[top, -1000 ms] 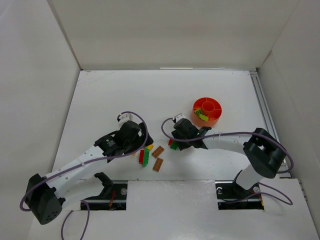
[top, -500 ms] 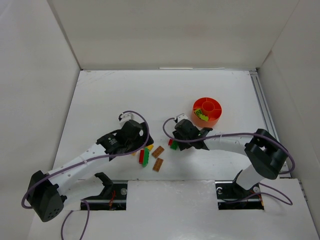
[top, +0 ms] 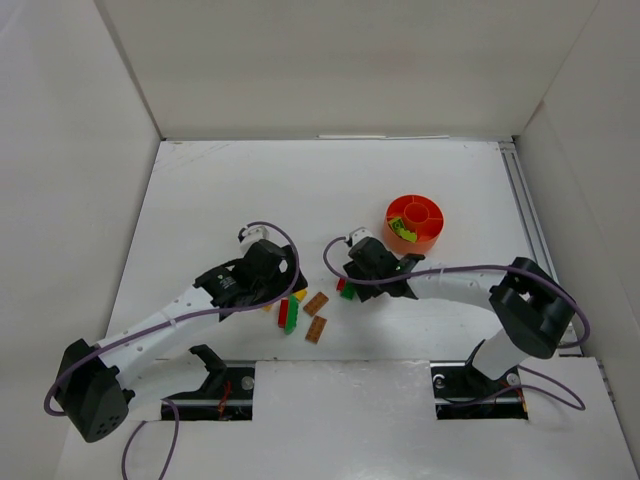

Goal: Sort the legos into containers by color

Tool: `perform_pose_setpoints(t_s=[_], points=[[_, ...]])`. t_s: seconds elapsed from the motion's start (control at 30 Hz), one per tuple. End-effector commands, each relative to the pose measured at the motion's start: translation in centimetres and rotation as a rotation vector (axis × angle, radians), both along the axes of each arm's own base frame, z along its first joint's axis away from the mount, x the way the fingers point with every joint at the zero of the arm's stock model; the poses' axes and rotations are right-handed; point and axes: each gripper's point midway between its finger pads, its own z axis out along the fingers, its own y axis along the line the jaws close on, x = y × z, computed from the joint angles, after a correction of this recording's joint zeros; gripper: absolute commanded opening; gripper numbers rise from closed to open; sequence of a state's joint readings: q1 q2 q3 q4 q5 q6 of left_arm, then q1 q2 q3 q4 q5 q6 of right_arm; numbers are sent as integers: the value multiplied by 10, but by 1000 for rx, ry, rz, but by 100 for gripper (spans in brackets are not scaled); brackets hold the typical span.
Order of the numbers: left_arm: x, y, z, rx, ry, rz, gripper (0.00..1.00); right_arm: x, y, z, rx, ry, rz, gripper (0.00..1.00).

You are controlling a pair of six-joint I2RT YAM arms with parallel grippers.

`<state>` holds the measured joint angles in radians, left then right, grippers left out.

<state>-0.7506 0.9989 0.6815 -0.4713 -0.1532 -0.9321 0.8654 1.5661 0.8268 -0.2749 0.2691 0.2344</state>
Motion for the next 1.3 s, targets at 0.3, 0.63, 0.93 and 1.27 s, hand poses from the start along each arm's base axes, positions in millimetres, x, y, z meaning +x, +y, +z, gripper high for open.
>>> perform_pose_setpoints(t_s=[0.3,0.63,0.93,1.27], points=[[9,-4,18,-10,-34,1,100,25,17,5,10,-67,-54,61],[9,-4,21,-10,-33,1,100,27,7,0,38,-59,-131,40],[9,-4,21,-10,-33,1,100,36,0,2,63,-65,-135,32],[17,-12,30,-26,-62,-24,100,35,5,48,136,-118,-92,19]])
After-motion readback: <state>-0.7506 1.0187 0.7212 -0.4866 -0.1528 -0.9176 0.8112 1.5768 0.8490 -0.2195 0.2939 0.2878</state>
